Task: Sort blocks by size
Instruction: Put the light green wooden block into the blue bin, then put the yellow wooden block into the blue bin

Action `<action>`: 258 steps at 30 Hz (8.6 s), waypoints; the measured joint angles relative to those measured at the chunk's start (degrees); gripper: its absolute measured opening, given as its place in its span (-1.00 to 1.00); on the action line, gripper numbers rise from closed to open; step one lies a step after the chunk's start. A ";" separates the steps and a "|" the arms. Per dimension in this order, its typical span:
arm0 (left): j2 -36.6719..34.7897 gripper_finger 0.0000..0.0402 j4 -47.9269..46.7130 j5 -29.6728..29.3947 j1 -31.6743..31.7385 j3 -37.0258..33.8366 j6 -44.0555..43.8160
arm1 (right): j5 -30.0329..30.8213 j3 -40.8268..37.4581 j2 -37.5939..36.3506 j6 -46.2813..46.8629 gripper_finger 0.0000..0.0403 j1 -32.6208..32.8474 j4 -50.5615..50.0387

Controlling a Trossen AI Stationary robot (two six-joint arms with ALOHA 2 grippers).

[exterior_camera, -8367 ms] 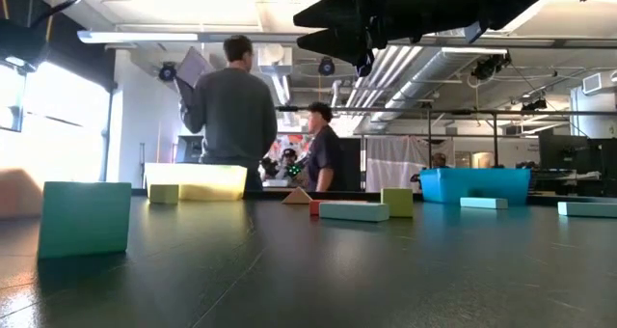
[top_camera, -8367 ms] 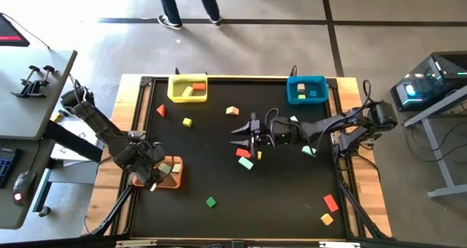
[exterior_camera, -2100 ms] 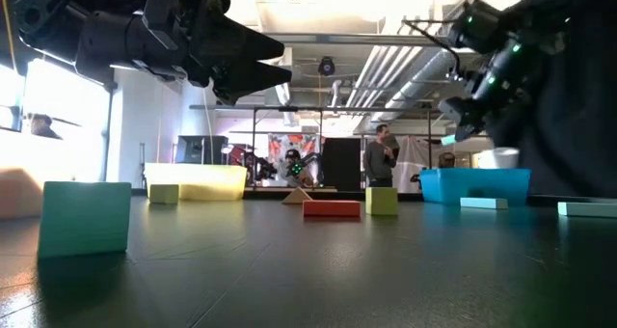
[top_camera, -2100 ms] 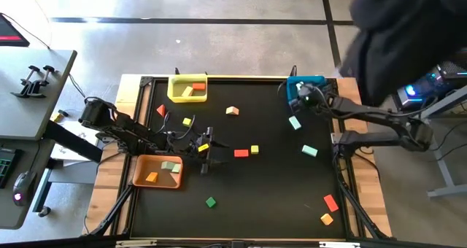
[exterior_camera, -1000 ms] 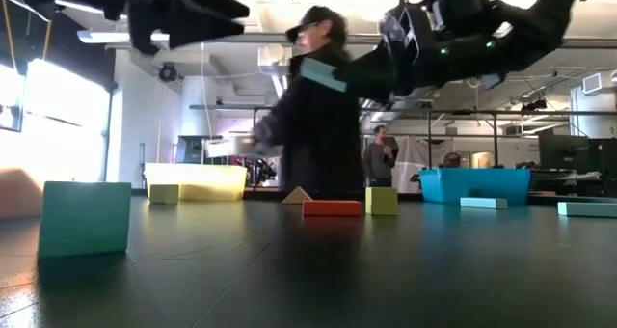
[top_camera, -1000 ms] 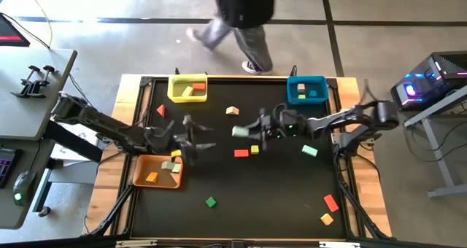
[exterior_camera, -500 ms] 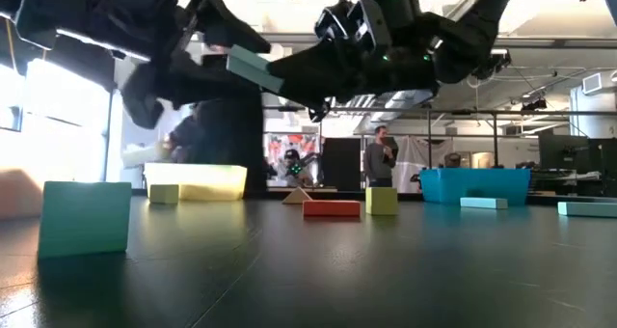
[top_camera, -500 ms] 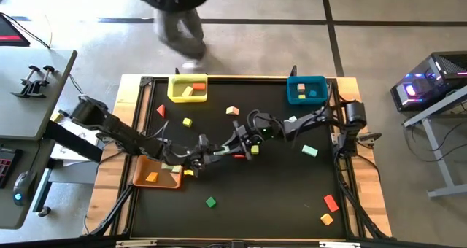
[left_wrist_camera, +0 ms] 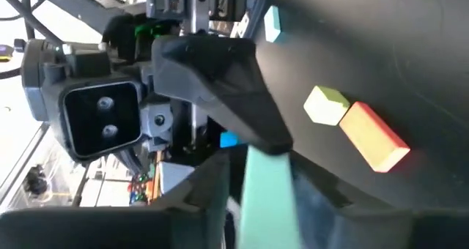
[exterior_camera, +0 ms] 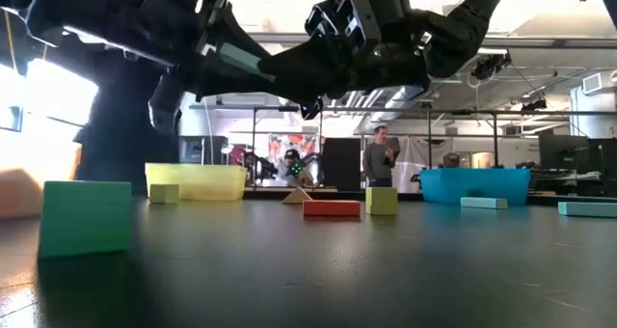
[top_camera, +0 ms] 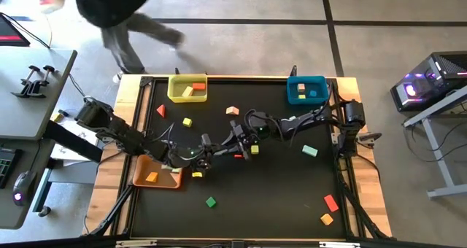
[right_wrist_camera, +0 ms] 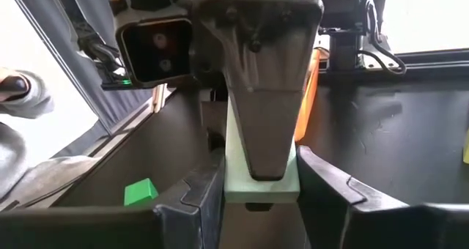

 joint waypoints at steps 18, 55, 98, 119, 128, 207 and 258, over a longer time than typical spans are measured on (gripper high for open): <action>-1.29 -0.85 -5.27 -16.45 -2.16 0.06 -15.29 | 2.07 -0.04 -5.00 6.27 -0.07 -4.87 -15.25; -9.75 -0.74 -47.22 26.08 65.02 4.89 -66.07 | 24.90 -0.09 -9.31 0.45 -0.06 2.99 -28.65; -22.49 -0.11 -19.87 39.11 32.23 -2.42 -68.16 | 31.17 -0.09 -12.16 -0.66 -0.06 8.22 -42.50; -22.45 -0.11 -15.18 27.90 23.07 -5.49 -66.50 | 56.81 -0.07 -28.43 51.05 -0.06 33.84 -102.33; -22.45 -0.11 -15.18 27.90 23.09 -5.49 -66.51 | 48.47 -0.07 -29.00 66.26 -0.06 44.39 -108.15; -13.07 -0.11 -11.39 28.07 22.98 -5.45 -63.18 | 46.57 -0.26 -9.03 61.31 -0.37 46.12 -74.60; -13.07 -0.11 -8.49 28.62 23.00 -5.45 -64.61 | 45.70 -0.11 -19.47 5.99 -0.19 -47.56 -72.36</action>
